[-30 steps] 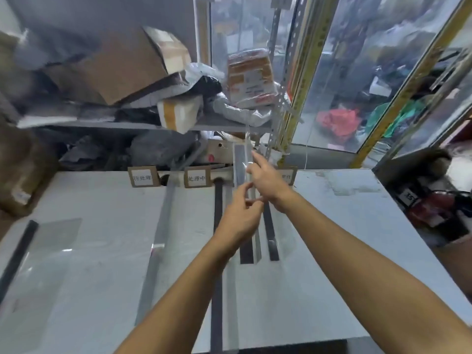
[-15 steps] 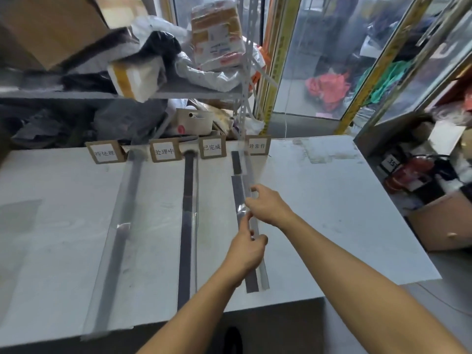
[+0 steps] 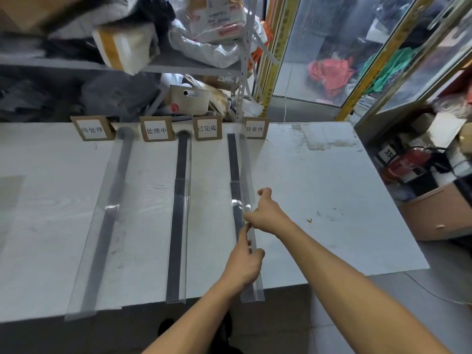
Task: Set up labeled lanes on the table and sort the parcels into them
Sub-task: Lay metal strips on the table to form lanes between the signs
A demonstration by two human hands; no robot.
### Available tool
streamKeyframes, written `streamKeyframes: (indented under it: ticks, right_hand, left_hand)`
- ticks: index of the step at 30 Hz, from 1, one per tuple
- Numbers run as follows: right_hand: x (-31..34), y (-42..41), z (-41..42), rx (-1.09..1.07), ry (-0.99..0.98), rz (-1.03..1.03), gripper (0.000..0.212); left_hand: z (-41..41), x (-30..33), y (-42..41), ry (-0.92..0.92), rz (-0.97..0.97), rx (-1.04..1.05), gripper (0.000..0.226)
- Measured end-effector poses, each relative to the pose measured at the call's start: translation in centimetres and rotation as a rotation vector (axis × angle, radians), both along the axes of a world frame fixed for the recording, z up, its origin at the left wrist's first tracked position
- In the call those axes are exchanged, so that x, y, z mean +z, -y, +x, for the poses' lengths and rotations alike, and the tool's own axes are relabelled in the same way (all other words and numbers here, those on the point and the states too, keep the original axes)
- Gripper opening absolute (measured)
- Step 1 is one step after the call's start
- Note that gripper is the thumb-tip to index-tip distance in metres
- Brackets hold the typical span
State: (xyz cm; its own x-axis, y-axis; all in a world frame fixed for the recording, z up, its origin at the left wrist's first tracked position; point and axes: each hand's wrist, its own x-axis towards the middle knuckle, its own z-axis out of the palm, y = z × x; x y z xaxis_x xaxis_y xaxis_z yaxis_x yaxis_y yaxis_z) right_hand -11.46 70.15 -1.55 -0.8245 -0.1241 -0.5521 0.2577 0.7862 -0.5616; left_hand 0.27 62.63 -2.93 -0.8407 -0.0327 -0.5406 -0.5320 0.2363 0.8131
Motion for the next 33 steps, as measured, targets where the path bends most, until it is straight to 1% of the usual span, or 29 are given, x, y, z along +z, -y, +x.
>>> streamKeyframes:
  ticks: [1, 2, 3, 8, 10, 16, 19, 23, 26, 28, 29, 31, 33]
  right_hand:
    - [-0.1, -0.1, 0.0, -0.015, 0.022, 0.002, 0.073]
    - [-0.2, -0.2, -0.1, -0.024, 0.034, 0.01, 0.074]
    - [-0.4, -0.4, -0.2, -0.026, 0.037, 0.024, 0.071]
    - [-0.9, -0.3, -0.2, -0.025, -0.002, 0.035, 0.033]
    - [-0.9, -0.2, -0.2, -0.01, -0.016, 0.046, 0.023]
    - [-0.4, -0.1, -0.3, 0.033, -0.04, 0.076, 0.025]
    - [-0.3, -0.2, -0.5, 0.067, -0.023, 0.104, 0.021]
    - [-0.3, -0.3, -1.0, 0.073, 0.034, 0.113, 0.029]
    - [0.2, -0.1, -1.3, 0.075, 0.029, 0.176, 0.049]
    - [0.7, 0.6, -1.5, 0.042, -0.087, 0.212, 0.065]
    - [1.0, 1.3, -1.6, 0.018, -0.17, 0.2, 0.069]
    - [1.8, 3.0, -1.7, -0.01, -0.325, 0.141, 0.066]
    - [2.8, 5.1, -1.9, -0.013, -0.41, 0.092, 0.062]
  left_hand:
    - [0.1, -0.2, -0.1, 0.002, -0.004, -0.004, 0.068]
    - [0.2, -0.4, -0.2, 0.004, -0.007, -0.011, 0.068]
    - [0.3, -0.6, -0.3, 0.006, -0.008, -0.019, 0.068]
    - [0.4, -1.0, -0.7, 0.007, 0.007, -0.035, 0.069]
    - [0.3, -1.0, -0.7, 0.0, 0.0, -0.031, 0.07]
    - [0.4, -1.3, -0.9, -0.029, 0.005, -0.015, 0.071]
    - [0.2, -1.4, -0.8, -0.034, 0.013, -0.002, 0.071]
    - [-0.1, -1.5, -0.6, -0.048, -0.013, -0.008, 0.072]
    - [-0.3, -1.4, 0.0, -0.074, -0.018, 0.003, 0.071]
    - [-0.8, -1.0, 0.8, -0.089, -0.018, 0.029, 0.07]
    - [-1.1, -0.7, 1.3, -0.101, -0.021, 0.051, 0.069]
    - [-1.8, 0.1, 2.8, -0.138, -0.03, 0.092, 0.067]
    - [-2.4, 1.1, 4.9, -0.175, -0.05, 0.128, 0.065]
